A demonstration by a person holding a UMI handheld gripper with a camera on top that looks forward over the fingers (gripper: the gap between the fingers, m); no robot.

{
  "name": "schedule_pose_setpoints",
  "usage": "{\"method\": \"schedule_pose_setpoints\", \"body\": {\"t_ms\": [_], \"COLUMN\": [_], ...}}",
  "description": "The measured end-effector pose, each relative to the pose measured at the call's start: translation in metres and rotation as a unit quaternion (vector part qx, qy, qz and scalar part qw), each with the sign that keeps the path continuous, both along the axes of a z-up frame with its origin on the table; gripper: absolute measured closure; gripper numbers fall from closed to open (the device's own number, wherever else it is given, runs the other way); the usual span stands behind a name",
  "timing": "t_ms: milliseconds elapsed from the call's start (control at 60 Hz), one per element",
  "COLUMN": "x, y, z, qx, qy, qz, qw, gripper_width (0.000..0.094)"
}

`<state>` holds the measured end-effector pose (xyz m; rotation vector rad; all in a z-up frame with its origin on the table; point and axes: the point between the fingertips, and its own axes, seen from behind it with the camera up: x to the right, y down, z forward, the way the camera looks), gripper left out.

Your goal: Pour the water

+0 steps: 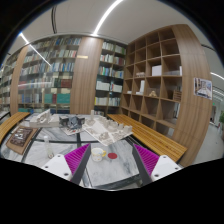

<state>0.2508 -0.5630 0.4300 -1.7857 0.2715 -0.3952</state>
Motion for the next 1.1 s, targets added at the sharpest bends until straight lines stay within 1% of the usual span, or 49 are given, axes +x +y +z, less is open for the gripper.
{"method": "schedule_pose_setpoints", "body": {"t_ms": [100, 133, 250, 300, 317, 333, 350, 383, 400, 483, 550, 650, 750, 817, 917, 983, 1017, 1100], "x": [0.002, 0.001, 0.004, 0.001, -0.001, -0.005, -0.008, -0.016, -0.024, -0.063, -0.108, -0.179, -0.241, -0.278, -0.313, -0.329, -0.333, -0.344], "y": [0.002, 0.008, 0.011, 0.022, 0.019, 0.028, 0.024, 0.029, 0.037, 0.056, 0.081, 0.128, 0.188, 0.229, 0.295, 0.338, 0.357, 0.404], "z": [-0.018, -0.036, -0.075, -0.116, -0.116, -0.139, -0.141, -0.163, -0.183, -0.232, -0.272, -0.300, -0.309, -0.310, -0.310, -0.311, -0.315, -0.323], "qx": [-0.013, -0.019, -0.049, -0.053, -0.059, -0.059, -0.065, -0.076, -0.078, -0.099, -0.105, -0.097, -0.073, -0.059, -0.035, -0.019, -0.015, -0.012], "qy": [0.008, 0.009, 0.012, 0.016, 0.018, 0.021, 0.024, 0.032, 0.035, 0.057, 0.076, 0.088, 0.083, 0.088, 0.084, 0.073, 0.070, 0.062], "qz": [-0.001, 0.000, -0.002, 0.000, 0.002, 0.005, 0.009, 0.017, 0.022, 0.058, 0.089, 0.148, 0.202, 0.231, 0.258, 0.266, 0.272, 0.272], "qw": [1.000, 1.000, 0.999, 0.998, 0.998, 0.998, 0.998, 0.996, 0.996, 0.992, 0.988, 0.980, 0.973, 0.967, 0.962, 0.961, 0.960, 0.960], "gripper_width": [0.0082, 0.0083, 0.0083, 0.0082, 0.0083, 0.0084, 0.0086, 0.0088, 0.0088, 0.0086, 0.0085, 0.0080, 0.0090, 0.0091, 0.0092, 0.0093, 0.0098, 0.0106]}}
